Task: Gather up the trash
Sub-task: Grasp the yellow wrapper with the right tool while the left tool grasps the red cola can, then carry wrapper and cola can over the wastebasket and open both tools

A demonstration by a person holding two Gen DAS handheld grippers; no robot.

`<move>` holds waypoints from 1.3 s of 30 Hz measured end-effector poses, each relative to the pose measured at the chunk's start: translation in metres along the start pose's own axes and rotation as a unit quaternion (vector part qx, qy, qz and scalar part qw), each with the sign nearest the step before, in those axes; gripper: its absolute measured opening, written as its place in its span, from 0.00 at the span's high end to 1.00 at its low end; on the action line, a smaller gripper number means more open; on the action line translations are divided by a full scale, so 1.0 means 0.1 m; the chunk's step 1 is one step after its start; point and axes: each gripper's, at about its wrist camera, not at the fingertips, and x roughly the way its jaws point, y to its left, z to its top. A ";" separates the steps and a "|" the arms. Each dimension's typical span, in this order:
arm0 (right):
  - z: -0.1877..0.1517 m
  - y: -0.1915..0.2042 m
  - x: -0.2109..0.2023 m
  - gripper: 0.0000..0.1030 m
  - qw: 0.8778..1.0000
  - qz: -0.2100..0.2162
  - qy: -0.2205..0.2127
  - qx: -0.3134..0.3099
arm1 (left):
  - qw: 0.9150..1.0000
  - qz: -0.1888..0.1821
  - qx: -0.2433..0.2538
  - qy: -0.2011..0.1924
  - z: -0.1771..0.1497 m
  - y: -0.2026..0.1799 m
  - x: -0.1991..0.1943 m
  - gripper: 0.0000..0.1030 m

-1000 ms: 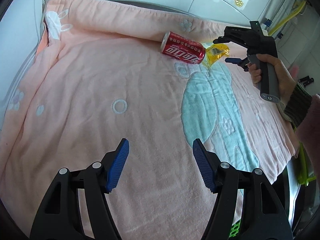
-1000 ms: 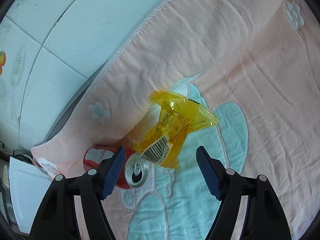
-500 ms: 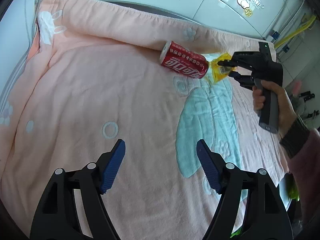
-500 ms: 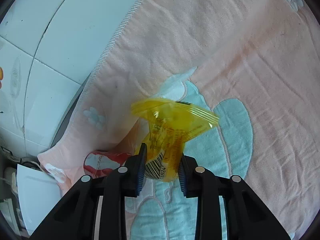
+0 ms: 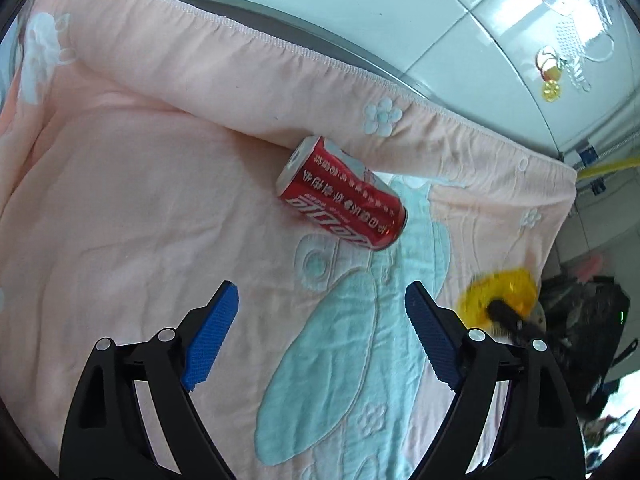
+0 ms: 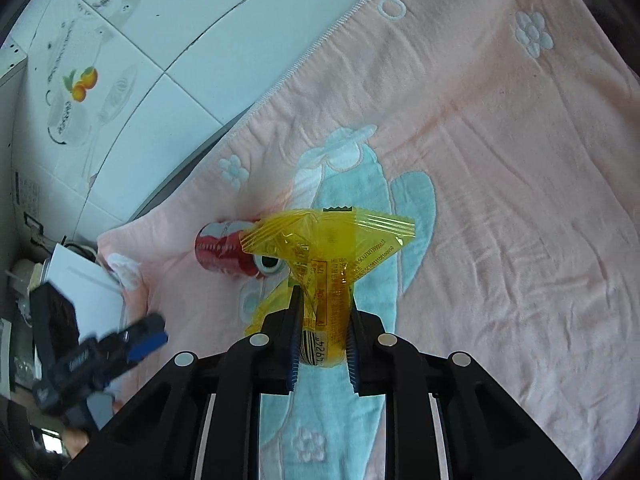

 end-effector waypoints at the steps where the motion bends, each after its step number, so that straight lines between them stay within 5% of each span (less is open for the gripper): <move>1: -0.04 0.00 -0.04 0.82 1.000 -0.001 0.001 -0.005 | 1.000 -0.003 -0.009 0.001 0.06 -0.03 0.05 0.18; 9: -0.44 -0.10 -0.44 0.82 1.000 0.003 0.001 -0.016 | 0.995 0.015 -0.096 0.032 0.38 -0.09 0.63 0.18; 22: -1.05 -0.16 -0.60 0.82 0.999 -0.014 0.020 -0.038 | 0.977 0.026 -0.210 0.036 0.51 -0.09 1.04 0.18; 31: -1.30 -0.24 -0.82 0.82 0.999 -0.028 0.021 -0.031 | 0.968 0.054 -0.242 0.026 0.54 -0.12 1.16 0.21; 39: -1.41 -0.24 -1.01 0.82 0.999 -0.030 0.009 -0.027 | 0.977 0.034 -0.210 0.021 0.47 -0.14 1.12 0.24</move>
